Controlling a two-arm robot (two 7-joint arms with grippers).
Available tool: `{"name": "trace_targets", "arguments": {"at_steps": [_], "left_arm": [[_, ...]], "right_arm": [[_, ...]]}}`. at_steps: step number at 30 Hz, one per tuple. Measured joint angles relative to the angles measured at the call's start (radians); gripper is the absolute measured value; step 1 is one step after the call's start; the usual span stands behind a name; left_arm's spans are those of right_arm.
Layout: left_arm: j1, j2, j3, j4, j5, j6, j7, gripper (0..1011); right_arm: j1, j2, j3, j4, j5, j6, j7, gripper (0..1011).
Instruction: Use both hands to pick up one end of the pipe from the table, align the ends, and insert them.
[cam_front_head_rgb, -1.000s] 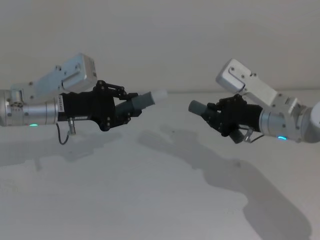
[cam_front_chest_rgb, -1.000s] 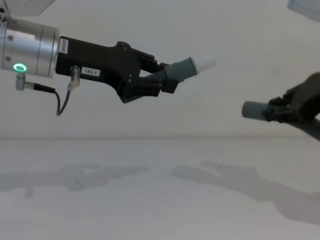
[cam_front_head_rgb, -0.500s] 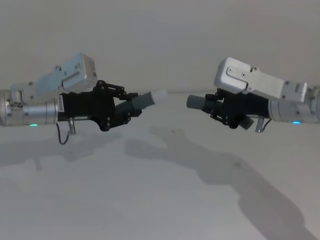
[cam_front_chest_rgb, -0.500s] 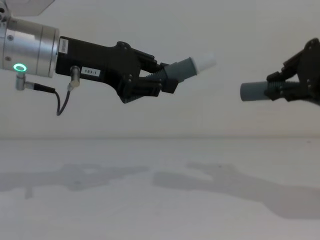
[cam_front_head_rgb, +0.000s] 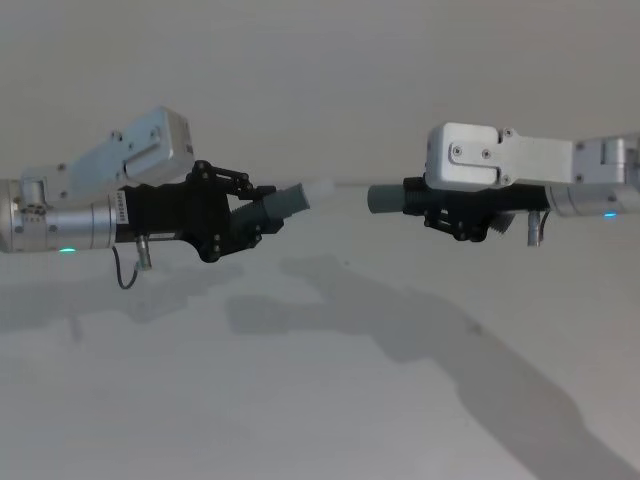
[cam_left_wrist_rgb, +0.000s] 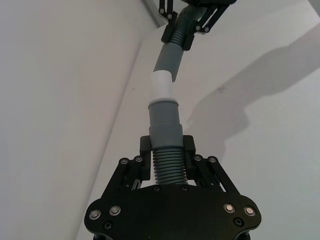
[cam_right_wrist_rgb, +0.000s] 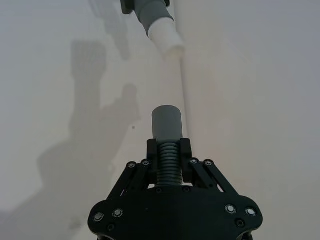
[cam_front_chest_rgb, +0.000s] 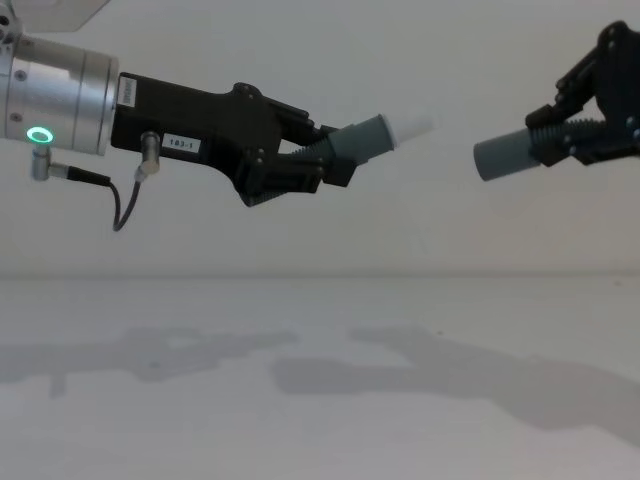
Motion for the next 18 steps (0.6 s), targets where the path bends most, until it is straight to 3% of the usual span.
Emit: {"name": "trace_targets", "arguments": {"at_steps": [18], "left_arm": [[0.0, 0.0, 0.0, 0.0, 0.0, 0.0, 0.0, 336]], "right_arm": [[0.101, 0.009, -0.054, -0.017, -0.044, -0.063, 0.077, 225]]}}
